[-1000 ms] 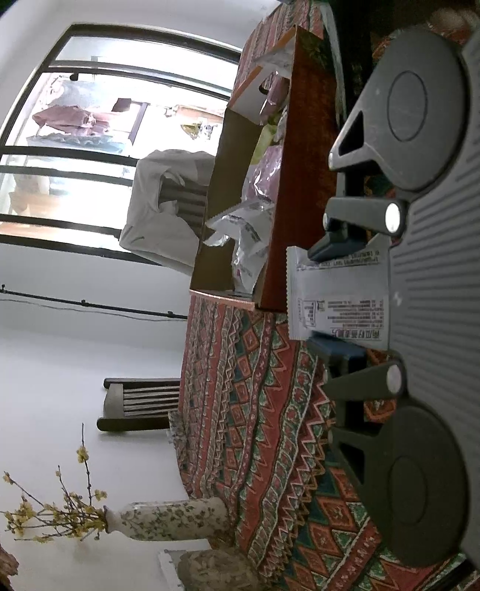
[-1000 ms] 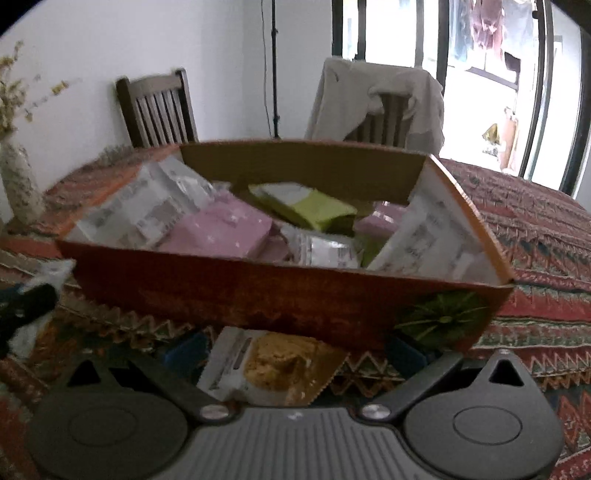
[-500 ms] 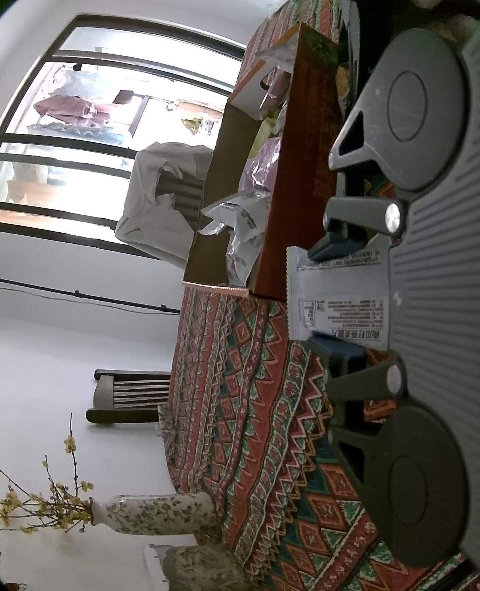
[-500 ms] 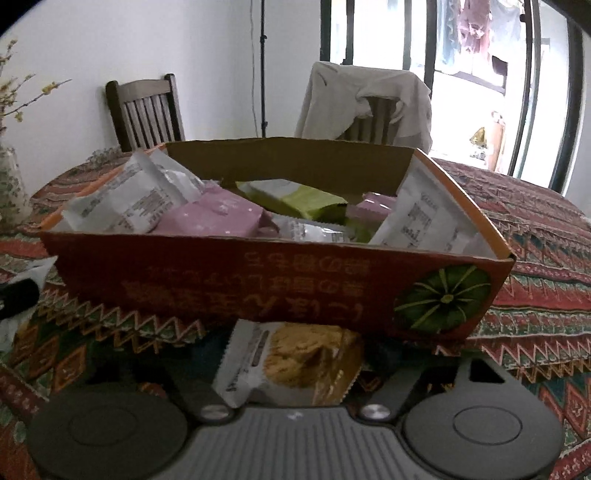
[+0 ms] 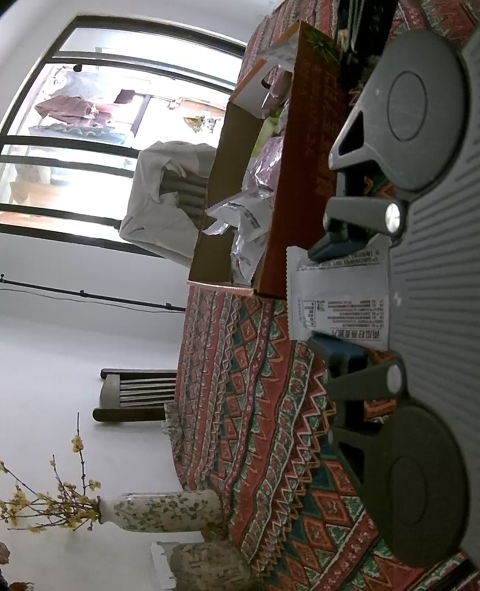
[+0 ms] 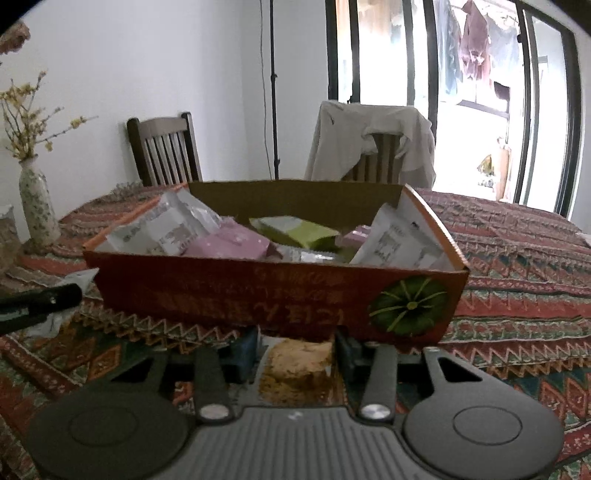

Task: Organize snacks
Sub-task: 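Grasp the yellow-brown snack packet with the right tool, then carry both packets over the cardboard box and release them inside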

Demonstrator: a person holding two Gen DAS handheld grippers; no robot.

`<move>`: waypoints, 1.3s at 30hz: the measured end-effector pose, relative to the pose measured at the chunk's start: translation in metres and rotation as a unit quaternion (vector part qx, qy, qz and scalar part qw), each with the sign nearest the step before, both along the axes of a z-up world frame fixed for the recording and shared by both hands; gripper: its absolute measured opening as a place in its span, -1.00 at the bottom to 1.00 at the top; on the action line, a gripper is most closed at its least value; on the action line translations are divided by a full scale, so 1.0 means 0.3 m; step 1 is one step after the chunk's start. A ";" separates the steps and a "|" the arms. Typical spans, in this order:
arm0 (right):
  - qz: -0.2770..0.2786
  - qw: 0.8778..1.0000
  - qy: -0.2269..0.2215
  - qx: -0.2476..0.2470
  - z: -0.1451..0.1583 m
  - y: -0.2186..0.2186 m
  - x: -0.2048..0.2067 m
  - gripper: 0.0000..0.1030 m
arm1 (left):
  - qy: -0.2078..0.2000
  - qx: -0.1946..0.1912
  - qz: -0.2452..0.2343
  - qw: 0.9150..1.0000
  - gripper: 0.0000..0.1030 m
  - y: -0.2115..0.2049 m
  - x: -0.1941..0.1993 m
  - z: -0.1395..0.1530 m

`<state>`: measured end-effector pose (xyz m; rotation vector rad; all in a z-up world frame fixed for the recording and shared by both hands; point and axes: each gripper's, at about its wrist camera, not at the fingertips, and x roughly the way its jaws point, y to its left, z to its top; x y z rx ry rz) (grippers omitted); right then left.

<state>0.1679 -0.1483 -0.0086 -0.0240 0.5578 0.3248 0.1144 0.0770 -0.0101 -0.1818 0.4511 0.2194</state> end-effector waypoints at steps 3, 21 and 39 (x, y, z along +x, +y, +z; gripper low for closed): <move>-0.002 1.000 -0.022 0.008 0.027 -0.014 -0.004 -0.16 | 0.000 0.005 0.006 1.000 -0.11 -0.011 -0.001 0.008; -0.026 0.992 -0.115 0.036 0.246 -0.113 0.081 -0.16 | -0.065 0.013 -0.044 0.997 -0.11 -0.190 0.122 0.255; -0.058 0.991 -0.088 0.086 0.149 -0.150 0.377 -0.16 | -0.066 -0.011 -0.011 0.998 -0.11 -0.194 0.432 0.192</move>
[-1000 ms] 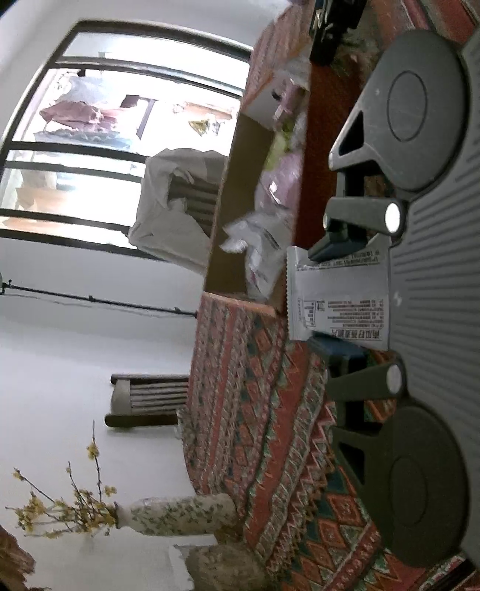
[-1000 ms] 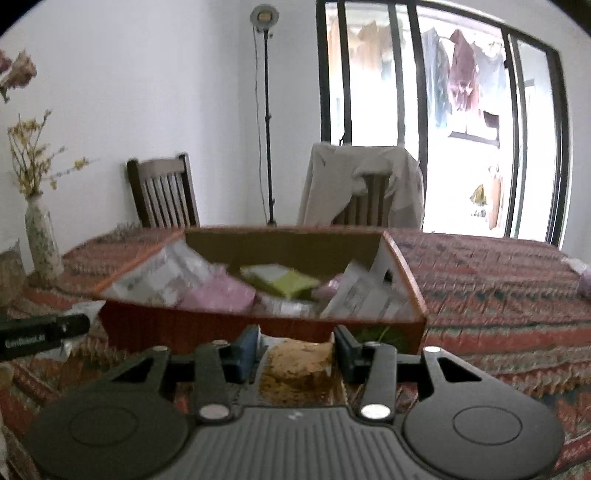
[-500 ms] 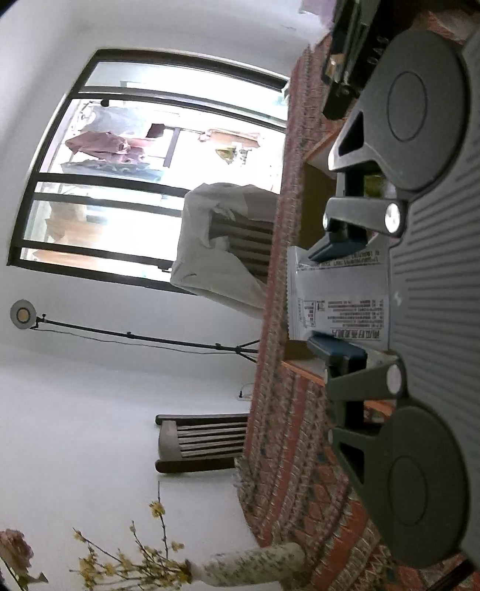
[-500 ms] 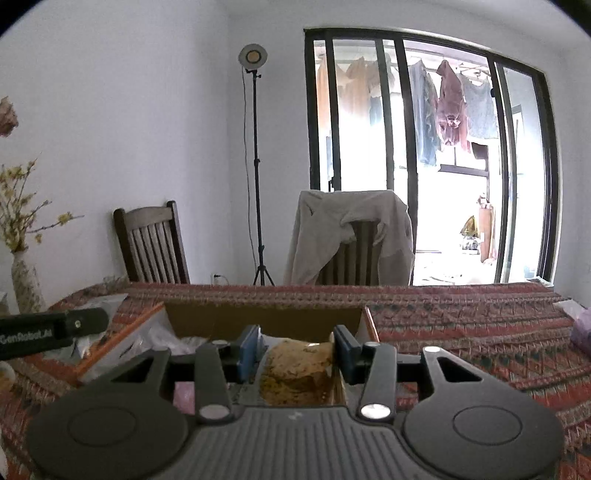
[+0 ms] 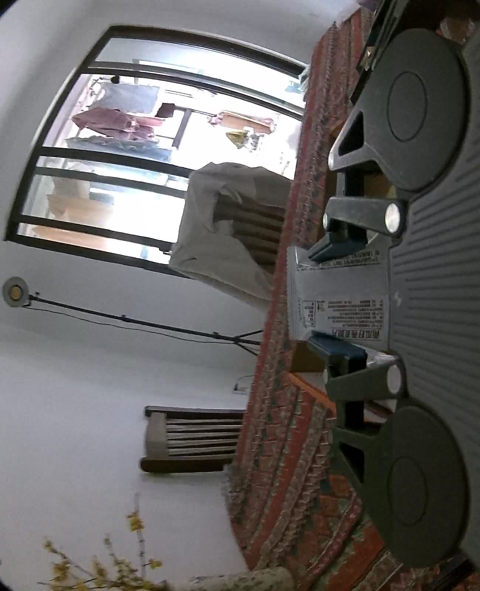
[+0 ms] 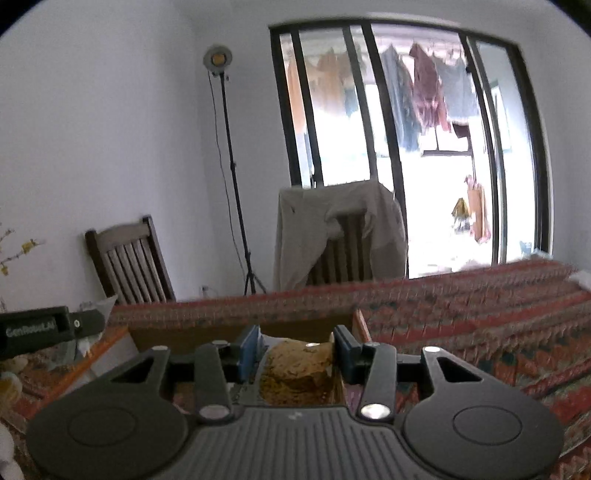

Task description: Organize snacks

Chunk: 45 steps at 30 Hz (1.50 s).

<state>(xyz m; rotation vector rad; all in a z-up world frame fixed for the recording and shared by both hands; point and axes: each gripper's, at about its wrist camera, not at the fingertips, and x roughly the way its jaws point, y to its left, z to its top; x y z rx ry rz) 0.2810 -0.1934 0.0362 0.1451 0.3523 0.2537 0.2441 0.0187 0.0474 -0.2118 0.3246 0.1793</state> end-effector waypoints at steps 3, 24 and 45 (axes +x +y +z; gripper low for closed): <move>0.005 1.000 0.003 0.004 -0.007 0.003 -0.001 -0.16 | 0.012 -0.008 -0.008 1.000 -0.11 0.015 0.021 -0.024; 0.012 1.000 0.009 -0.001 -0.062 0.003 -0.025 1.00 | 0.003 -0.016 -0.033 0.999 1.00 0.023 -0.015 -0.045; 0.029 0.999 -0.007 -0.033 0.067 -0.092 -0.438 1.00 | 0.001 0.028 -0.056 0.998 1.00 0.033 -0.453 0.079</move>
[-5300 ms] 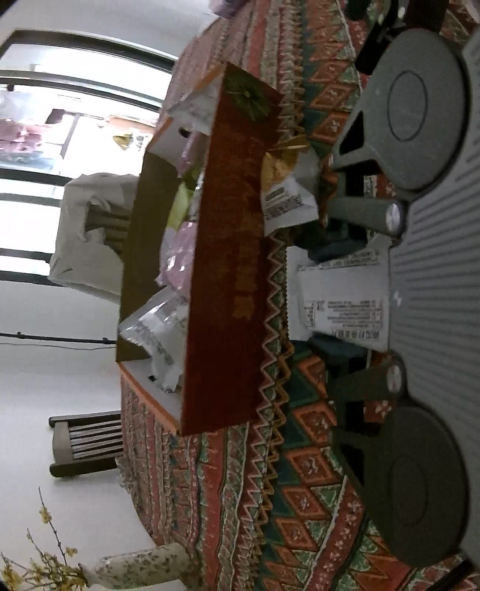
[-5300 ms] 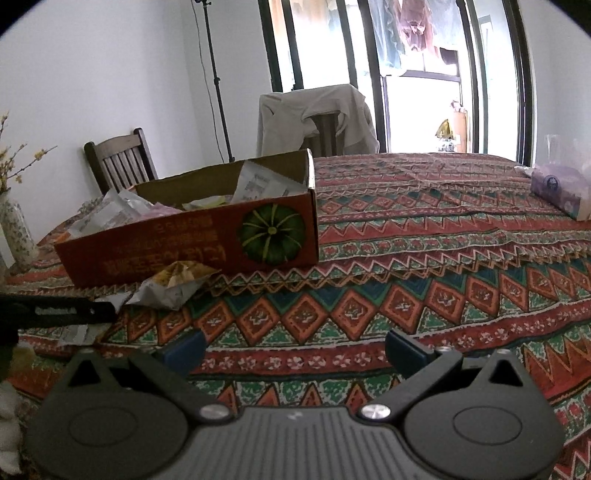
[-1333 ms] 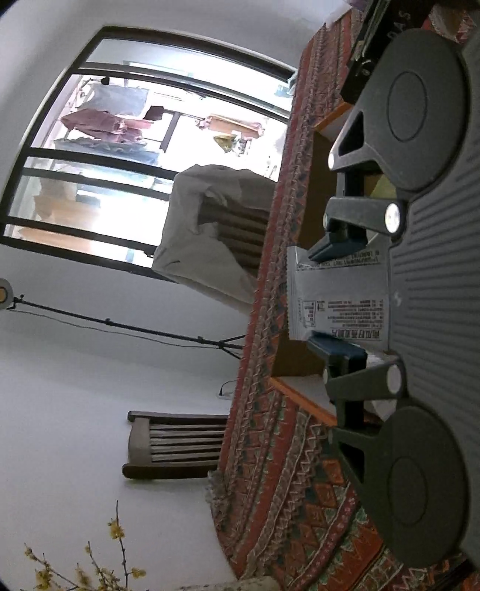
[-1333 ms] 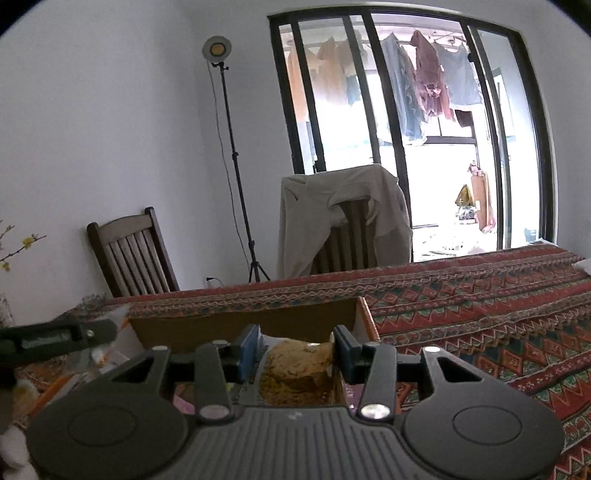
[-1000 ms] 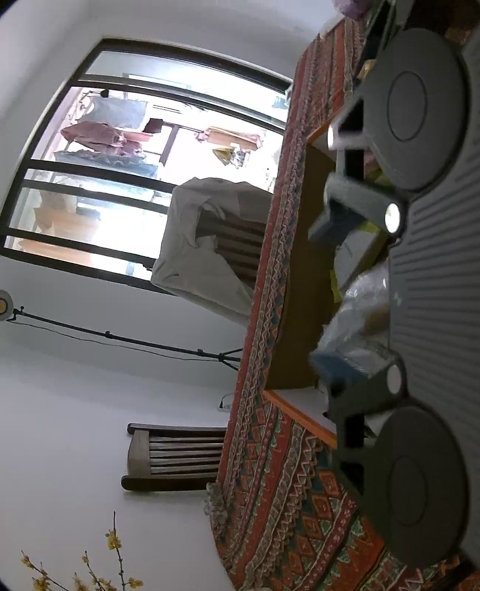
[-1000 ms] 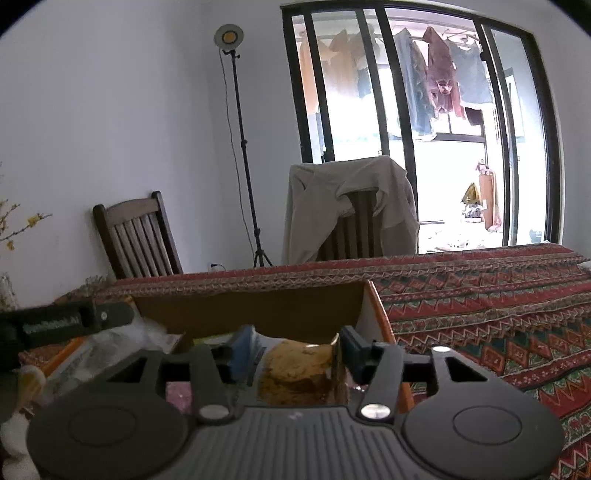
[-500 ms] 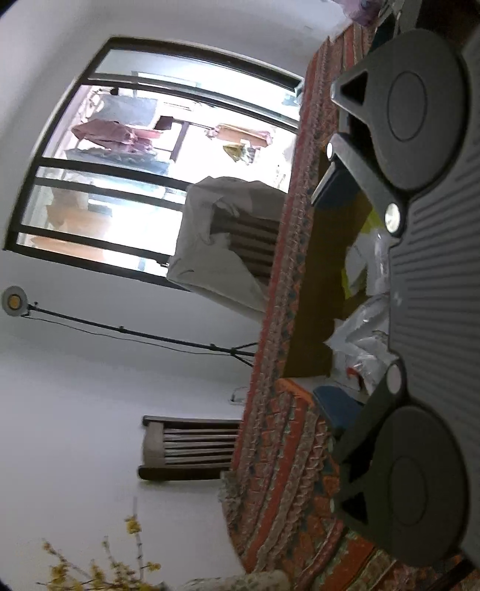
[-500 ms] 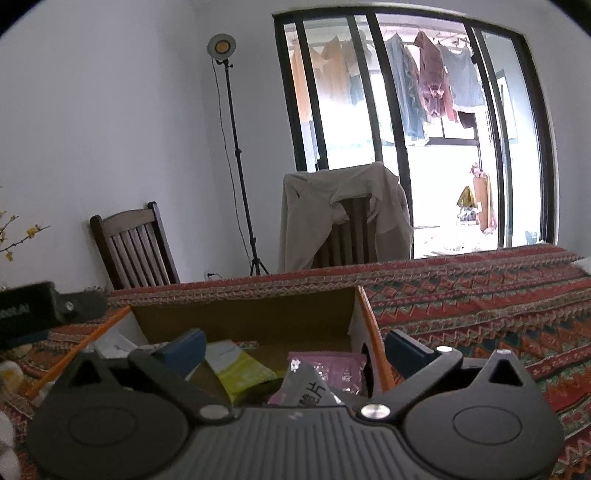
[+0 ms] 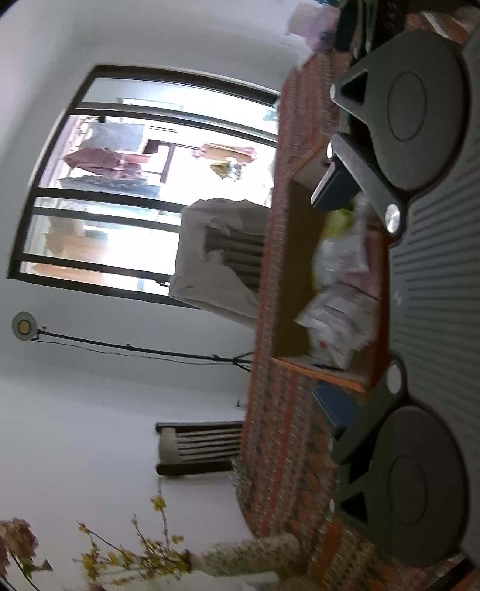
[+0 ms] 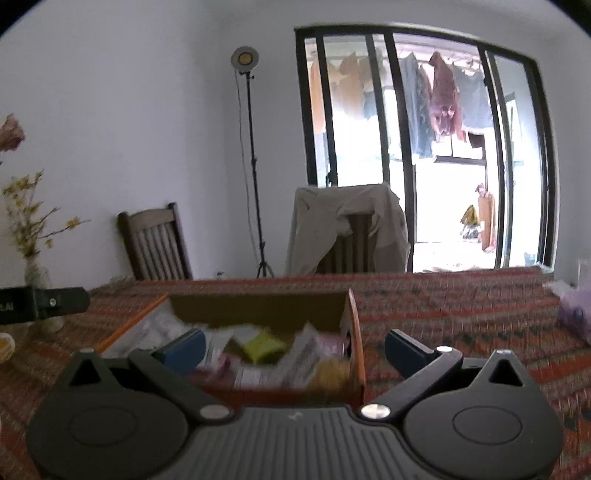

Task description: Organize snacks

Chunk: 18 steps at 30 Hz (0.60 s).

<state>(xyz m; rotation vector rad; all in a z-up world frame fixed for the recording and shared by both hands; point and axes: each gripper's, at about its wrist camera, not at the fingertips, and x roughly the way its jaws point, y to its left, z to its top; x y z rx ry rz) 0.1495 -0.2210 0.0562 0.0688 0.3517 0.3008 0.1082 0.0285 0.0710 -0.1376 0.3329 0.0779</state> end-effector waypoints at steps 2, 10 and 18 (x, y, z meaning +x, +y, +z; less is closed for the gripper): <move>-0.002 1.000 0.013 -0.005 -0.034 -0.012 -0.038 1.00 | 0.020 0.003 0.003 1.000 1.00 0.009 -0.043 -0.043; -0.009 0.997 0.073 -0.013 -0.164 -0.048 -0.156 1.00 | 0.087 0.008 -0.014 0.996 1.00 0.007 -0.180 -0.193; -0.011 0.996 0.086 -0.007 -0.198 -0.057 -0.238 1.00 | 0.097 0.005 -0.028 0.995 1.00 -0.035 -0.261 -0.241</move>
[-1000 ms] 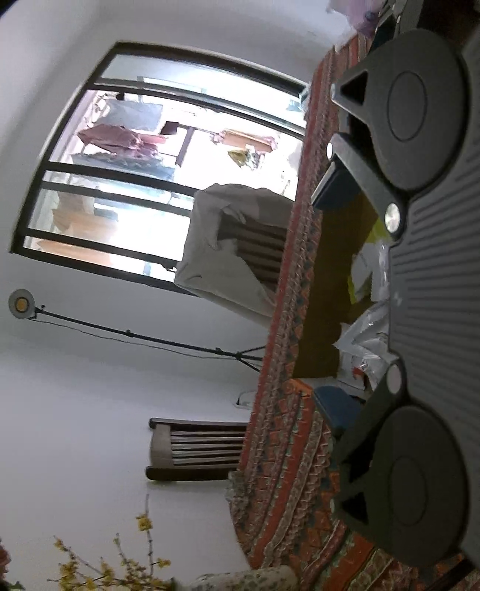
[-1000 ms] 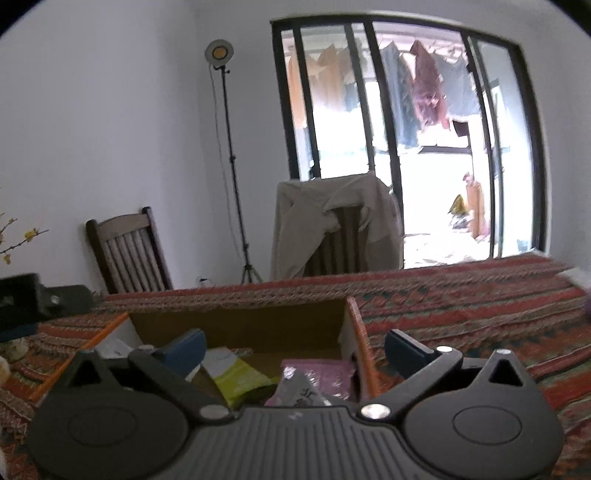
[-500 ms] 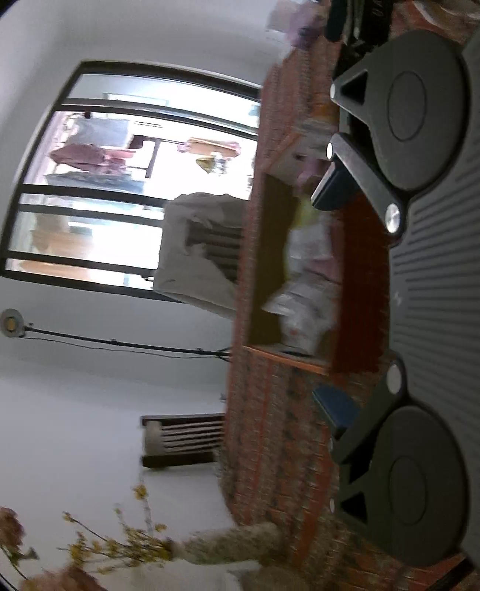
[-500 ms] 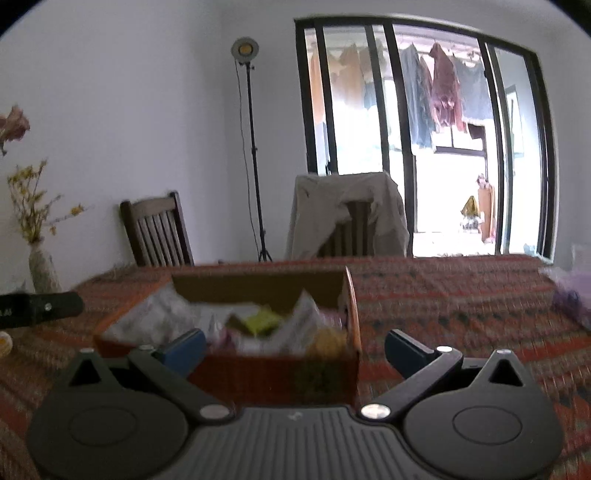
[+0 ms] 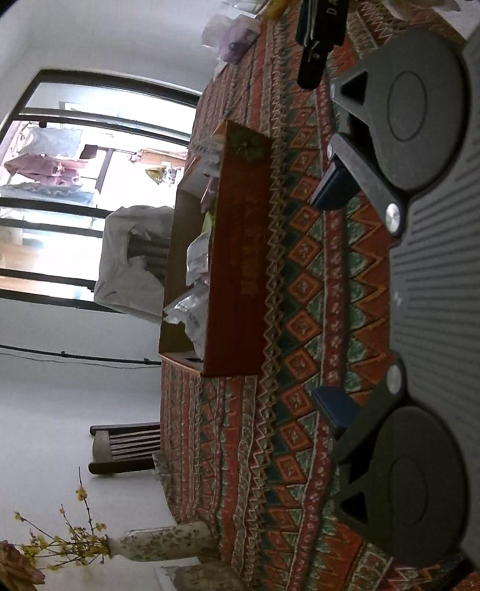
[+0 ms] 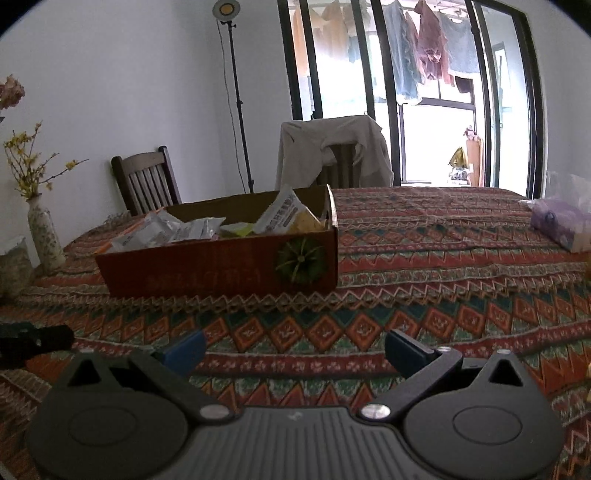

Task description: Organize snacks

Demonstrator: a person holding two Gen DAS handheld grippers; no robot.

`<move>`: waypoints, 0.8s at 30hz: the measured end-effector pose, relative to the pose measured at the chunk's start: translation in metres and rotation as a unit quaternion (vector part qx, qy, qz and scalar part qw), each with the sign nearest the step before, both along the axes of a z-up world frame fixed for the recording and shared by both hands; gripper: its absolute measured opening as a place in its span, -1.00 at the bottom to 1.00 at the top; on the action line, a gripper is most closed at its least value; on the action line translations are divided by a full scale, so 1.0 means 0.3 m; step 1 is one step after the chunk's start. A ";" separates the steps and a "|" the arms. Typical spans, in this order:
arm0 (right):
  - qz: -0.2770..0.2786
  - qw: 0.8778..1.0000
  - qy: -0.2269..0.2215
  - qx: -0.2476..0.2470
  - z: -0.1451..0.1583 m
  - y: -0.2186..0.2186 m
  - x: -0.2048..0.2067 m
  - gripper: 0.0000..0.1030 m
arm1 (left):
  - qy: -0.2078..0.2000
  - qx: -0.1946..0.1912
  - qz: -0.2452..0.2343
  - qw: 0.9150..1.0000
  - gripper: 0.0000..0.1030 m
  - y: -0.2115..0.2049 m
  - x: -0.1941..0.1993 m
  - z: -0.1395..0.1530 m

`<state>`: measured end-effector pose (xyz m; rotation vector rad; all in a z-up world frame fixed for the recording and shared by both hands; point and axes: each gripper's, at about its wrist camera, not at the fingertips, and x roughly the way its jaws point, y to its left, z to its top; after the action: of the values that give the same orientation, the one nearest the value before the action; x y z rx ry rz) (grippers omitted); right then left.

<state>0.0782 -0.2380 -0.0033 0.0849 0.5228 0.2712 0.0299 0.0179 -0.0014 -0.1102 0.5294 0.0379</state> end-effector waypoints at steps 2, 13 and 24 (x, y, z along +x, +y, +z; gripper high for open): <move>0.003 1.000 -0.003 0.000 0.004 0.005 -0.018 1.00 | -0.001 0.006 0.000 1.000 1.00 -0.014 -0.012 -0.002; 0.007 1.000 -0.006 -0.005 0.015 0.021 -0.059 1.00 | 0.001 0.013 -0.001 1.000 1.00 -0.029 -0.044 -0.008; 0.006 1.000 -0.006 -0.008 0.017 0.026 -0.063 1.00 | -0.004 0.016 -0.001 1.000 1.00 -0.021 -0.050 -0.005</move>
<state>0.0593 -0.2302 0.0020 0.0650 0.5130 0.2794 0.0149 0.0115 -0.0029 -0.0780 0.5197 0.0448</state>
